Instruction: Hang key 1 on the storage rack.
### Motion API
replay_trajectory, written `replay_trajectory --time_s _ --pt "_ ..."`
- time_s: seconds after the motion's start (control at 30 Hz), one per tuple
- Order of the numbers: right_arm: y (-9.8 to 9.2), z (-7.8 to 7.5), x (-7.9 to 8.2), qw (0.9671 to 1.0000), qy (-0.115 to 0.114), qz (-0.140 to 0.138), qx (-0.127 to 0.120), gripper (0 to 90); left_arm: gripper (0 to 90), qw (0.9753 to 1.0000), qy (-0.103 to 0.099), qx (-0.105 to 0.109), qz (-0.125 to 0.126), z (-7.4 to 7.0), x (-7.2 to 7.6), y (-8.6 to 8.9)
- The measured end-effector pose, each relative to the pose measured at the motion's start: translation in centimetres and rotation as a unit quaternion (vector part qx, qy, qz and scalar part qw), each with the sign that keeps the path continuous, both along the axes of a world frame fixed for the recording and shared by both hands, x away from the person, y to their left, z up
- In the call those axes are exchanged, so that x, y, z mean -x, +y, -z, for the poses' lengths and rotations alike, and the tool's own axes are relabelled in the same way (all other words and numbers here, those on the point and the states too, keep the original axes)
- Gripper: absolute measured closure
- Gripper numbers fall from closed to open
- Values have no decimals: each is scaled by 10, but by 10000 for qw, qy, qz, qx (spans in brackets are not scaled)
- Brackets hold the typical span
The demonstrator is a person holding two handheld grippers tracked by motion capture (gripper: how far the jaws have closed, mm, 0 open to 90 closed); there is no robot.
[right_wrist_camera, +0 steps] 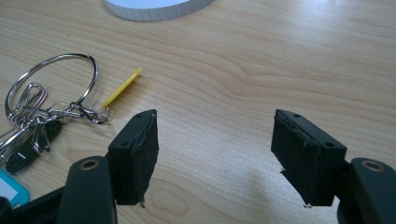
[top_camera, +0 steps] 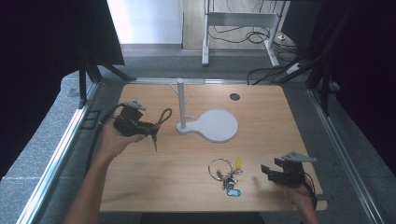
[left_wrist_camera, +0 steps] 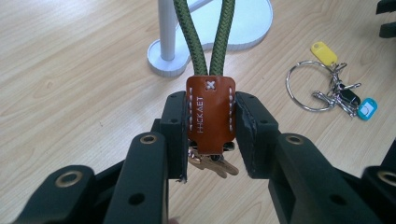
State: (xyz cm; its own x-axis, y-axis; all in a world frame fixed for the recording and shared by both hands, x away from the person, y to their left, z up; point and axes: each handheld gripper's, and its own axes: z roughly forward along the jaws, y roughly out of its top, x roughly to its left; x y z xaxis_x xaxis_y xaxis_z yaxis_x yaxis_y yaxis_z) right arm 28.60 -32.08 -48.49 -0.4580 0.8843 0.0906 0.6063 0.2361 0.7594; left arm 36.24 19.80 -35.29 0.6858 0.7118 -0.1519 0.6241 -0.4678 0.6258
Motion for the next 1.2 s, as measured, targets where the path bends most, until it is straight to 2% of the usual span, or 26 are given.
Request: replay_trajectory --time_s 0.5,0.7,1.0,1.2 --pt "-2 0 -1 10000 -4 -10 30 321 670 10000 85 -47 -24 -1 -15 -1" --pt "0 1 -1 10000 11 -26 36 321 670 9999 59 -95 -21 -4 -22 -1" --pt "-1 1 0 10000 36 -1 28 321 670 9999 98 -40 -94 -3 -33 0" --pt "1 1 0 10000 38 -40 41 321 670 9999 76 -61 -132 -8 -40 2"
